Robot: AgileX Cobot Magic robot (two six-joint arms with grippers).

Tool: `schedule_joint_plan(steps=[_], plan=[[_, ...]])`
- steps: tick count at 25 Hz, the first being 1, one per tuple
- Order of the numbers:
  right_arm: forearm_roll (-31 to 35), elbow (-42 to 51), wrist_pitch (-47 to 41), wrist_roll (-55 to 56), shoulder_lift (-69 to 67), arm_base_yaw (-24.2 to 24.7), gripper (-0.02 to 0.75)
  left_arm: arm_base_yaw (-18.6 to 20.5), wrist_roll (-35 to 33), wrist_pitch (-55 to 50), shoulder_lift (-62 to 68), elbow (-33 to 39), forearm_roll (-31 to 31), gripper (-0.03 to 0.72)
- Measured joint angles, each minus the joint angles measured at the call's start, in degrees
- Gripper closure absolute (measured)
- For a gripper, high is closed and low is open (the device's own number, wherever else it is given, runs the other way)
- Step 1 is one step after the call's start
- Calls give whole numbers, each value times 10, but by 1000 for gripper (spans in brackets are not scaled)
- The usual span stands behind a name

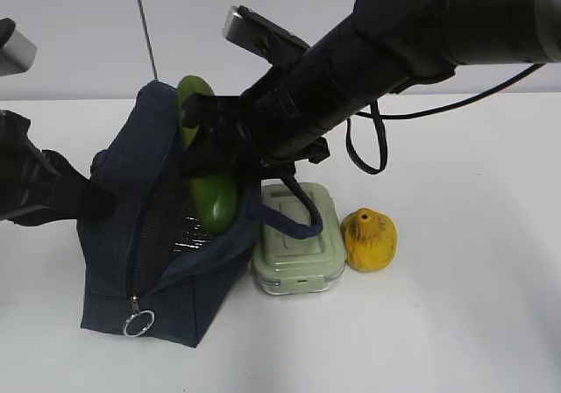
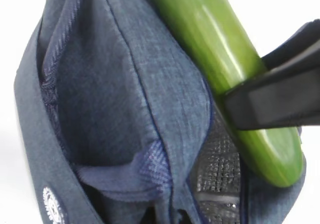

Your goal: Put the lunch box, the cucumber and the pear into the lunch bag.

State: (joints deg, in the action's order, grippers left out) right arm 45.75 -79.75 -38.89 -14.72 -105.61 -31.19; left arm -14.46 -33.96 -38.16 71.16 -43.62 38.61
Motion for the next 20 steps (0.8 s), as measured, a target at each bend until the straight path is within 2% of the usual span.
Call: schedule_joint_plan(steps=[4, 14, 20], plan=[[-45, -1, -14, 31, -2, 0, 343, 0, 0, 3, 0, 0, 2, 685], [-61, -1, -35, 14, -42, -15, 339, 0, 0, 4, 0, 0, 3, 685], [-63, -36, -42, -29, -43, -17, 267, 0, -1, 4, 0, 0, 3, 685]])
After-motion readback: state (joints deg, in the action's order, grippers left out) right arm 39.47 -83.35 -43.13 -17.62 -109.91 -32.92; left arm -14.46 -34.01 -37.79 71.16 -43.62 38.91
